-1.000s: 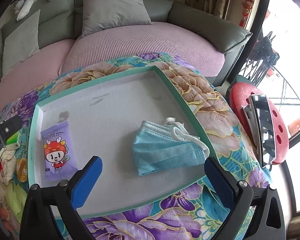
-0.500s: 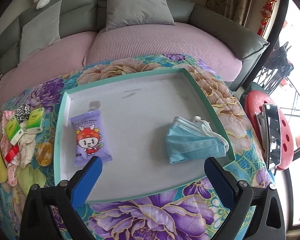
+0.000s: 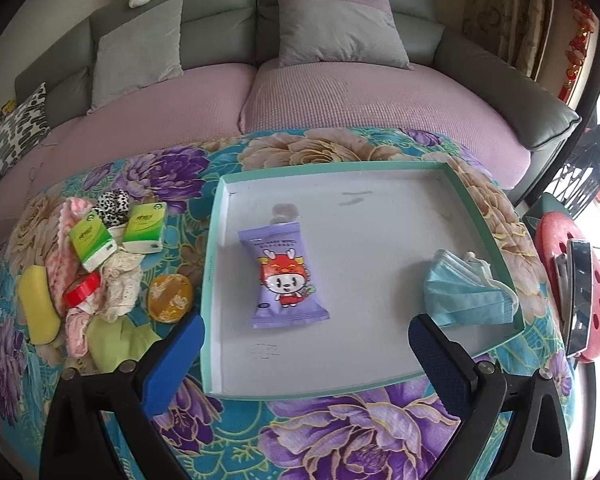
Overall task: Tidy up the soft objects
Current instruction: 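Move the left tool back over the pile toward the yellow sponge, then grasp the yellow sponge with the left tool while the right tool reaches the green cloth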
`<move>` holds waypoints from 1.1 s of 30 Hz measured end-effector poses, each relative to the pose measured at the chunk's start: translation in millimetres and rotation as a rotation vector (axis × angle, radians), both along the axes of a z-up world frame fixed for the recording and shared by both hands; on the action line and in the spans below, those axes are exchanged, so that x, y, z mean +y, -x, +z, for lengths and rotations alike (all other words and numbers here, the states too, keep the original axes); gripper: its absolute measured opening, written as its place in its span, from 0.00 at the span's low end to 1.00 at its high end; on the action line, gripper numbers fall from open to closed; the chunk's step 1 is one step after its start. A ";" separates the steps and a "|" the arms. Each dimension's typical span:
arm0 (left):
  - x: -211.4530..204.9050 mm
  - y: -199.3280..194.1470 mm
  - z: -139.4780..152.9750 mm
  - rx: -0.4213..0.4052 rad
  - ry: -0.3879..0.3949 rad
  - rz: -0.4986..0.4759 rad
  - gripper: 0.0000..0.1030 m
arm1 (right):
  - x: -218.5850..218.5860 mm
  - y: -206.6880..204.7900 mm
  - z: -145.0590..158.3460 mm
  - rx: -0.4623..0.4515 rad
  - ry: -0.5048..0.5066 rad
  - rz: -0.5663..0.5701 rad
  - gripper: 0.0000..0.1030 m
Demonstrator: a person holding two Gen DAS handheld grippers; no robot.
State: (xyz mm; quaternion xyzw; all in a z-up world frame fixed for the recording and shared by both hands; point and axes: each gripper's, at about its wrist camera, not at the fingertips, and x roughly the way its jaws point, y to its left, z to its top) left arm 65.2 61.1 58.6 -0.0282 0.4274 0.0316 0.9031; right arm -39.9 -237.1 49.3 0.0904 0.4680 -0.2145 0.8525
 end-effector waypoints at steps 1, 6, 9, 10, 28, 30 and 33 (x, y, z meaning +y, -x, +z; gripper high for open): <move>3.6 1.5 -1.3 0.005 0.003 0.005 0.99 | 4.4 -1.7 0.4 -0.005 -0.005 0.010 1.00; 28.9 5.9 -8.8 0.020 0.056 0.047 0.99 | 28.8 -11.3 0.4 -0.025 -0.023 0.068 1.00; 42.7 5.9 -12.5 0.027 0.077 0.081 0.99 | 43.0 -17.3 -4.1 -0.018 -0.028 0.099 1.00; 46.5 5.8 -13.7 0.028 0.081 0.091 0.99 | 47.9 -19.8 -5.6 -0.015 -0.023 0.109 1.00; 40.6 -21.2 -70.9 0.186 0.120 0.072 0.99 | 94.9 -42.3 -46.4 0.082 -0.045 0.266 1.00; 38.7 -25.2 -76.9 0.203 0.118 0.074 0.99 | 103.7 -44.3 -50.3 0.085 -0.051 0.295 1.00; 36.0 -31.4 -85.9 0.234 0.133 0.068 0.99 | 115.1 -47.4 -57.3 0.100 -0.056 0.329 1.00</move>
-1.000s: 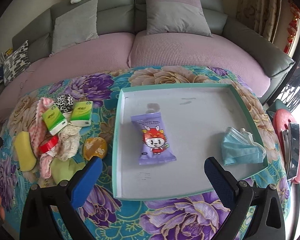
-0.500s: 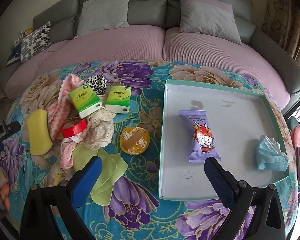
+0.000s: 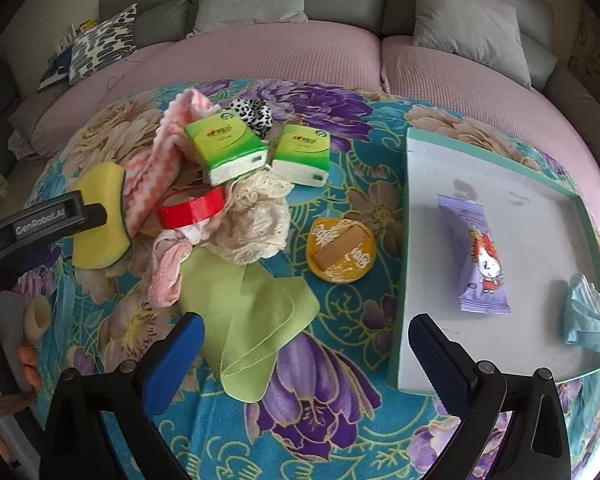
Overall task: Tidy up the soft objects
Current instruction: 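Grasp the yellow sponge with the left tool while the right tool reaches the green cloth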
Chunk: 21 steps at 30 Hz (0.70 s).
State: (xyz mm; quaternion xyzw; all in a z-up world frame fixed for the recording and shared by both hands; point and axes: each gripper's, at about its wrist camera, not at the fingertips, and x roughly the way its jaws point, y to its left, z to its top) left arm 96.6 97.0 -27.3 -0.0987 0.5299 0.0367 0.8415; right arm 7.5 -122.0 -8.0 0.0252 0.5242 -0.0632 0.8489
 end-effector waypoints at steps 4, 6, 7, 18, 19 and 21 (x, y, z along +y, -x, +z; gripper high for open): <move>-6.0 -4.6 -7.3 0.016 -0.018 -0.007 0.99 | 13.4 -2.9 -8.4 0.016 0.004 0.041 1.00; -8.1 -8.8 -10.9 0.014 -0.029 -0.005 0.99 | 18.6 -3.7 -10.2 0.014 -0.006 0.064 1.00; -8.4 -10.6 -12.5 0.017 -0.033 -0.002 0.99 | 21.7 -4.4 -11.4 0.013 -0.012 0.076 1.00; -10.8 -14.7 -24.7 0.054 0.035 -0.006 0.78 | 49.7 -14.4 -33.3 0.050 -0.021 0.162 1.00; -12.8 -15.1 -24.8 0.056 0.040 -0.012 0.73 | 50.5 -15.5 -35.9 0.053 -0.024 0.163 1.00; -16.6 -14.9 -24.6 0.058 0.044 -0.029 0.66 | 50.7 -19.0 -41.6 0.061 -0.033 0.160 1.00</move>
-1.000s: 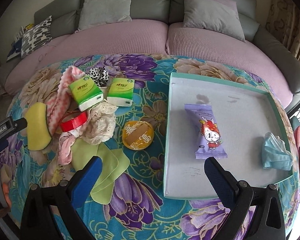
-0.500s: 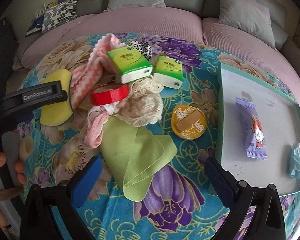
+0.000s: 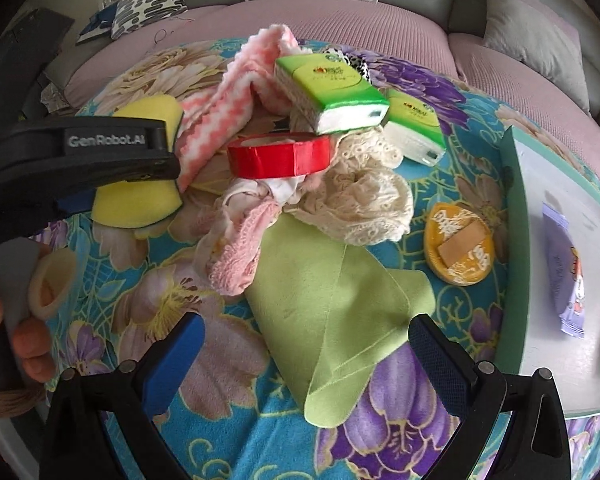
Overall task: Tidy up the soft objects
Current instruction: 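Grasp the yellow sponge with the left tool while the right tool reaches the green cloth, then carry the sponge into the tray and release it while the right tool carries the green cloth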
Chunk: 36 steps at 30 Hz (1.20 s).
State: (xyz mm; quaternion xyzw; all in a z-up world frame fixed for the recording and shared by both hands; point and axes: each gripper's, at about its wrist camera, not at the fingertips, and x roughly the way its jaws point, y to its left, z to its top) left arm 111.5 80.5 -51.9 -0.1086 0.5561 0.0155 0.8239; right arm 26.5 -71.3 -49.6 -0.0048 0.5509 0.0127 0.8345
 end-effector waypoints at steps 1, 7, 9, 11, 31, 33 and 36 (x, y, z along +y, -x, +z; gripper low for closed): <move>-1.2 -0.1 0.2 0.000 0.005 -0.005 0.65 | -0.7 -1.7 -2.9 0.004 -0.007 -0.003 1.00; -0.9 5.5 5.2 0.001 0.010 -0.010 0.64 | -10.6 -10.5 -12.3 0.006 -0.028 -0.043 1.00; 1.8 9.3 6.7 0.005 0.011 -0.002 0.64 | -12.6 -11.6 -12.6 0.000 -0.029 -0.048 1.00; 6.3 13.1 8.8 0.007 0.021 0.011 0.64 | -13.3 -12.3 -13.0 -0.006 -0.024 -0.051 1.00; 19.8 28.0 44.2 -0.081 0.102 0.051 0.64 | -51.2 -9.0 5.4 -0.065 -0.111 -0.133 0.40; 21.2 28.4 45.0 -0.084 0.104 0.055 0.64 | -49.8 -8.8 5.1 -0.069 -0.117 -0.132 0.32; 20.5 29.2 45.8 -0.087 0.104 0.052 0.64 | -48.6 -7.9 6.2 -0.072 -0.123 -0.120 0.25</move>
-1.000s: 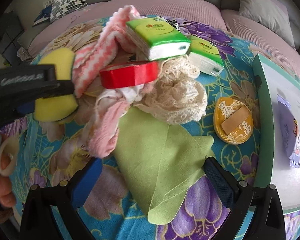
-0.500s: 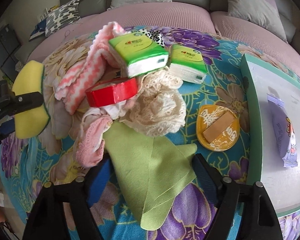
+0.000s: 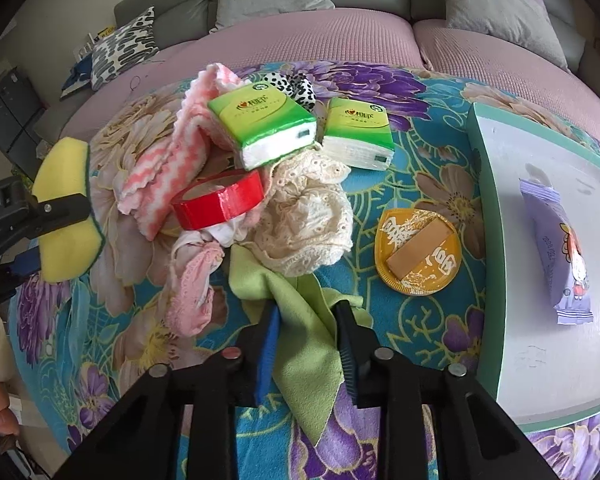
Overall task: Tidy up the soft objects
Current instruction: 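Carry the sponge into the tray and release it while the right tool carries the green cloth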
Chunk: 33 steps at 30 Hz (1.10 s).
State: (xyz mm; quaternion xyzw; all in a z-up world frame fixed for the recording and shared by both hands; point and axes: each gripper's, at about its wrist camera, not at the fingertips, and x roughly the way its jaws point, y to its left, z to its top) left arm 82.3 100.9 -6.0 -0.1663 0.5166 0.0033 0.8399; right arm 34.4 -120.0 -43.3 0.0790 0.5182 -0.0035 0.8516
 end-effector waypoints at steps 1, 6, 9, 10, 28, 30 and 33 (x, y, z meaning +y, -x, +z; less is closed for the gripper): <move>-0.5 0.0 0.2 -0.001 0.000 -0.002 0.64 | 0.8 -0.2 0.0 -0.001 -0.004 0.006 0.23; -1.9 -0.5 1.0 -0.004 0.001 -0.007 0.64 | 7.2 6.0 3.0 -0.009 -0.016 0.029 0.13; -2.2 -0.7 1.1 -0.005 0.000 -0.007 0.64 | 6.6 6.2 3.6 -0.013 -0.035 0.031 0.10; -2.2 -0.9 1.0 -0.005 0.000 -0.008 0.64 | 6.2 6.7 4.7 -0.016 -0.043 0.032 0.09; 0.3 15.1 49.4 -0.148 0.003 -0.003 0.64 | -18.3 57.0 96.5 -0.307 -0.149 -0.005 0.07; -2.5 18.1 57.2 -0.172 -0.001 -0.008 0.64 | -25.0 62.6 106.6 -0.339 -0.152 -0.022 0.07; -8.6 20.9 65.8 -0.196 -0.007 -0.021 0.64 | -36.7 69.1 114.9 -0.368 -0.134 -0.064 0.07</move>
